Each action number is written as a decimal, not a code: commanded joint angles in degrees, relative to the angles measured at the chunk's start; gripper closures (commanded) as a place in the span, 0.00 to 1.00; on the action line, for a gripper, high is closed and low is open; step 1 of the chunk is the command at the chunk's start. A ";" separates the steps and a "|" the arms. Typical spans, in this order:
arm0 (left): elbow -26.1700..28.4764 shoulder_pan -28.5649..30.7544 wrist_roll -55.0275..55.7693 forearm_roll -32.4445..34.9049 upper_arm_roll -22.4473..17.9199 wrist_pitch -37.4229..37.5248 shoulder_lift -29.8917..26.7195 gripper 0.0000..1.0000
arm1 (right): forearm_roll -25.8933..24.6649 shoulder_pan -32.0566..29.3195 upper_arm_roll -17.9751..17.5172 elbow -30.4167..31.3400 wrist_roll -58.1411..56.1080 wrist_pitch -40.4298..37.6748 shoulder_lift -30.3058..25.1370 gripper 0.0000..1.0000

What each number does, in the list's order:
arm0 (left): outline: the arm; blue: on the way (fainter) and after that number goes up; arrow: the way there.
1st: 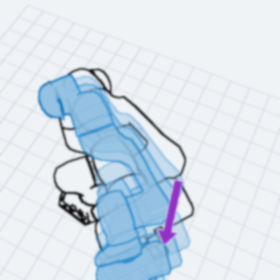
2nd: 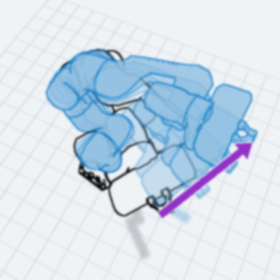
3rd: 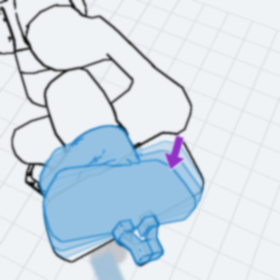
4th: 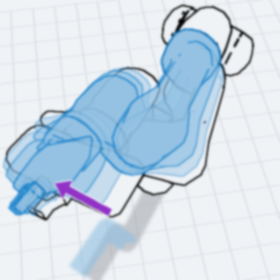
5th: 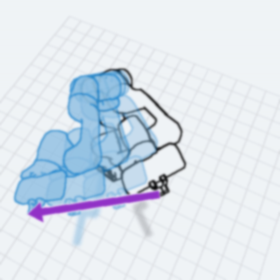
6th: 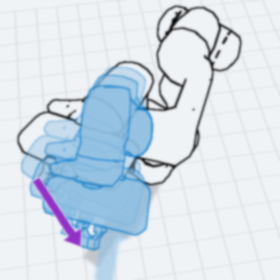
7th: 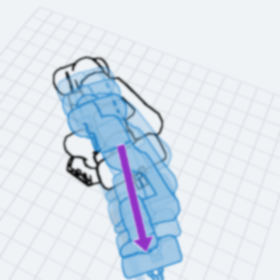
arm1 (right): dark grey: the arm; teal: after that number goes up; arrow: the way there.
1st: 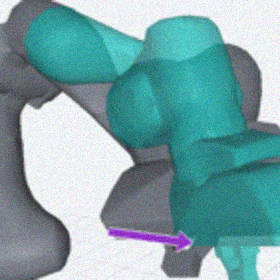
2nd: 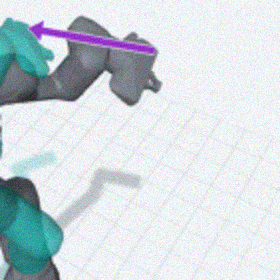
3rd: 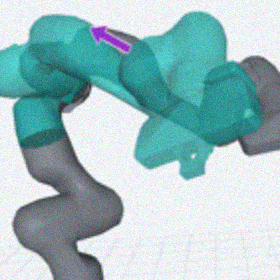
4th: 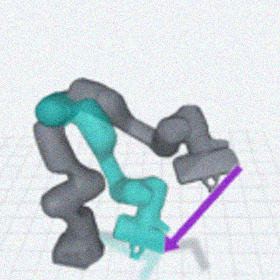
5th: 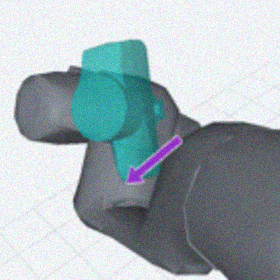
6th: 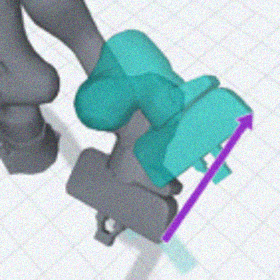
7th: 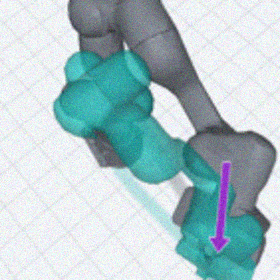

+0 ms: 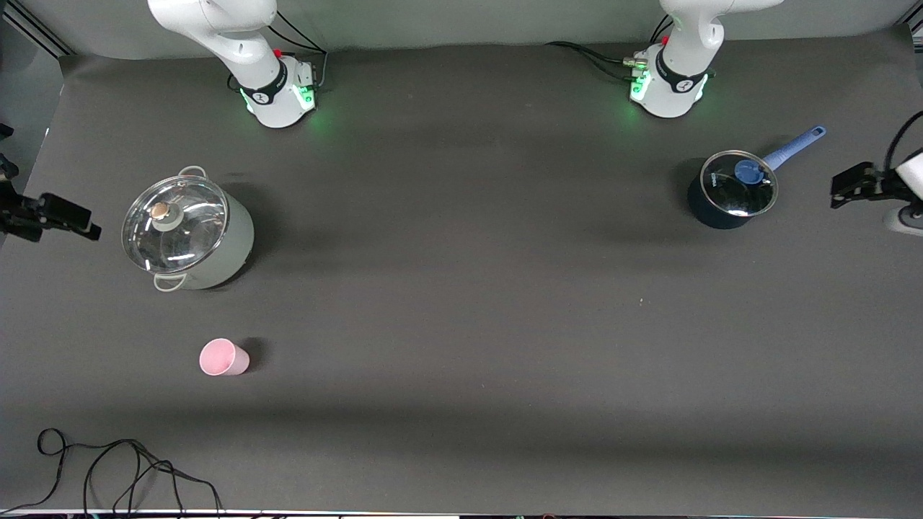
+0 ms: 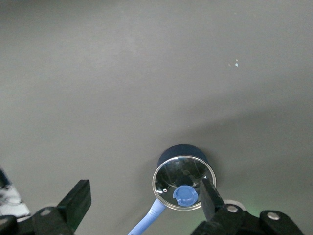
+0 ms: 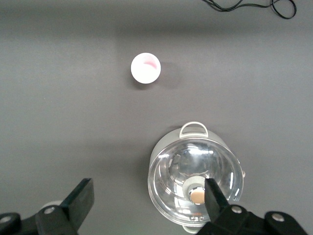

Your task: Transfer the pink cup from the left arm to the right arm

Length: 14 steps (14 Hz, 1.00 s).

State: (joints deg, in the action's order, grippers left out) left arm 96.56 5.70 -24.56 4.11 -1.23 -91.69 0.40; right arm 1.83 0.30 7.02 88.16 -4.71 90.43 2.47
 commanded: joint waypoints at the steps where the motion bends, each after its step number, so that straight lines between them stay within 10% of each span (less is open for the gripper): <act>1: 0.30 1.25 0.54 -3.76 -0.70 1.16 -0.49 0.00 | -0.16 0.66 -0.25 2.88 1.55 -0.52 -3.34 0.00; 5: -2.86 -2.52 17.34 -3.06 -0.44 4.68 0.39 0.00 | -0.69 3.21 -0.16 8.24 1.99 3.42 -5.45 0.00; 14: -2.87 2.22 16.65 -2.00 6.77 -0.68 0.83 0.00 | -0.77 0.41 -3.22 7.91 2.87 5.11 -5.54 0.00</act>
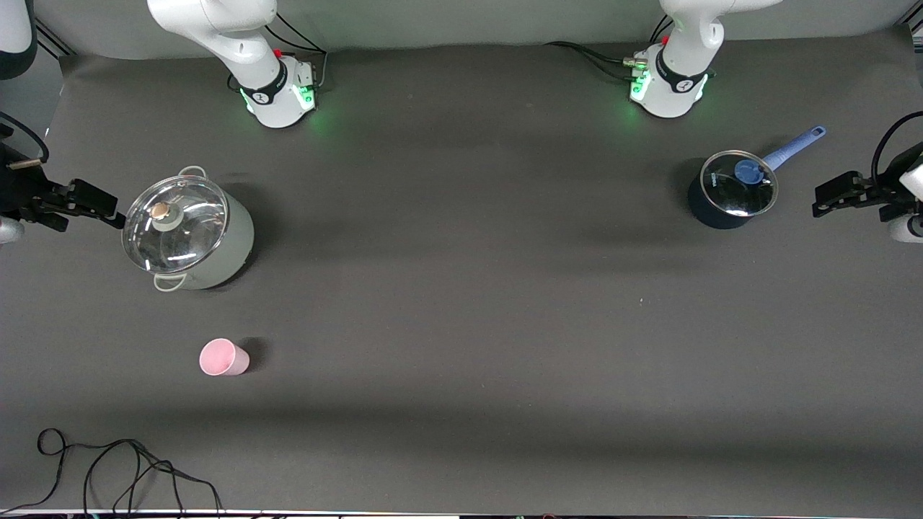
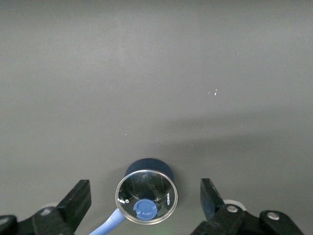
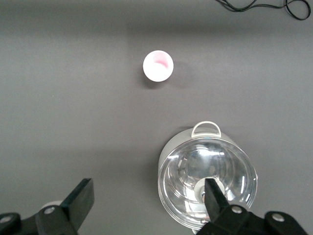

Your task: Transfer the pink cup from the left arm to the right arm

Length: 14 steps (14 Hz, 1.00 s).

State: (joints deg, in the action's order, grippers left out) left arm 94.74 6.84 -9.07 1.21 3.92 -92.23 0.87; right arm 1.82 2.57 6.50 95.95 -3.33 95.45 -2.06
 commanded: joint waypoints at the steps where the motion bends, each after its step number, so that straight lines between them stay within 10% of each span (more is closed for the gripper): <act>1: -1.31 0.98 1.34 0.90 1.71 -0.32 0.53 0.00 | -0.77 -2.99 -3.76 0.03 1.48 -0.09 -1.02 0.00; 14: -2.02 0.81 1.08 0.02 1.71 -0.23 1.77 0.00 | -2.51 -3.01 -3.24 0.20 -0.18 -4.66 -1.02 0.00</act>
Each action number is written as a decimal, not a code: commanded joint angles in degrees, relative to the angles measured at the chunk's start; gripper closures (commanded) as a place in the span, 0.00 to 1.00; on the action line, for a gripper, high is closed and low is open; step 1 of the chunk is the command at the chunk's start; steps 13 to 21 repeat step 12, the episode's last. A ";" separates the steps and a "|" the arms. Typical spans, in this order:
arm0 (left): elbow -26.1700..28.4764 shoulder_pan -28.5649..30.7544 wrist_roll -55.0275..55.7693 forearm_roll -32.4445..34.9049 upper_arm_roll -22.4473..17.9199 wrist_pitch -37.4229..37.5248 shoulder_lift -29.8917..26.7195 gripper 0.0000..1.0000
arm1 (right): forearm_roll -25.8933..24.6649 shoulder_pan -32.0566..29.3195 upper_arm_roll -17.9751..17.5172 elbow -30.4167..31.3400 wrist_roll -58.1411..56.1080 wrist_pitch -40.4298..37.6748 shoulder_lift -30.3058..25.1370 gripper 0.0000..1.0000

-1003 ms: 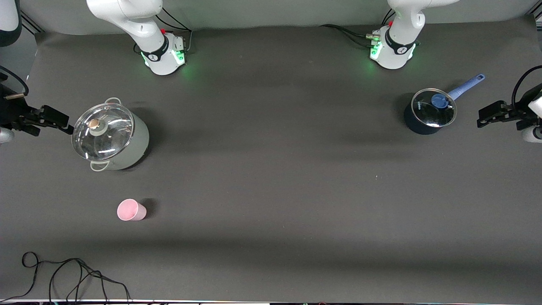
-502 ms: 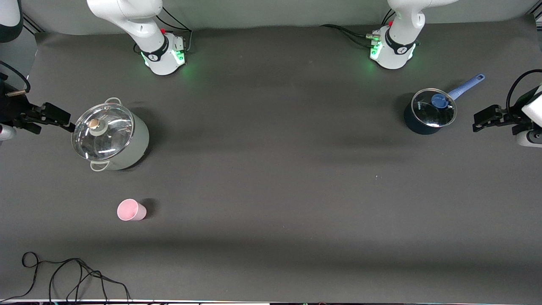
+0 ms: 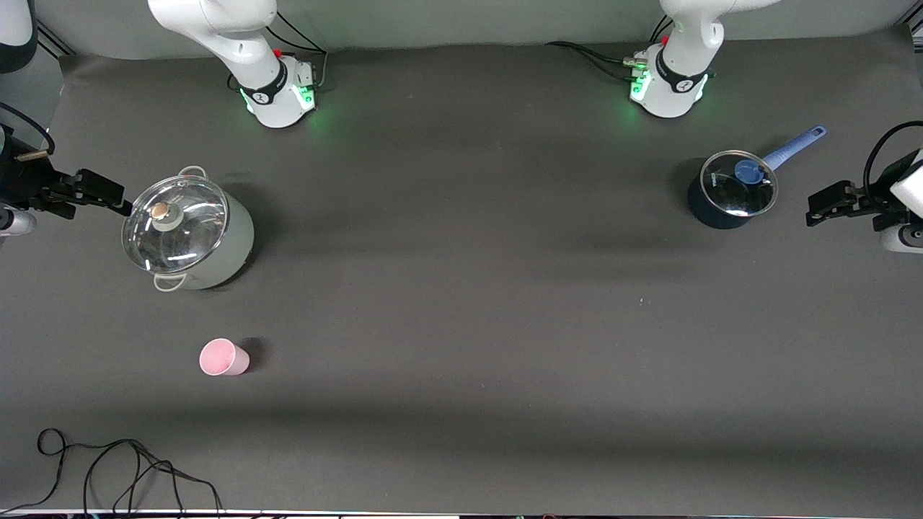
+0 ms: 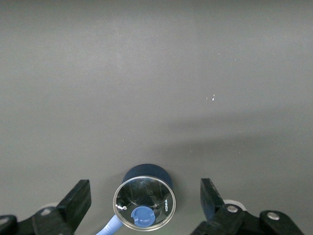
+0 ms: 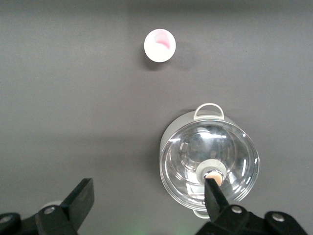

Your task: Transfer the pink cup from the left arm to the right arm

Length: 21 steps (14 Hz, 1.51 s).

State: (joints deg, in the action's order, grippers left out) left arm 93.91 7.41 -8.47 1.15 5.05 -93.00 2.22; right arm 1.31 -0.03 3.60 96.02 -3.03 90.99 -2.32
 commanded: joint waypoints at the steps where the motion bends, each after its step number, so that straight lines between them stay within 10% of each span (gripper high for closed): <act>1: -1.19 0.32 0.47 0.08 0.58 0.54 0.42 0.00 | -3.23 -0.06 -0.35 0.14 -0.49 -0.20 -0.76 0.00; 21: -6.71 -0.46 1.00 0.08 1.28 3.69 1.91 0.00 | -3.33 -0.06 -0.35 0.14 -0.49 -0.20 -0.76 0.00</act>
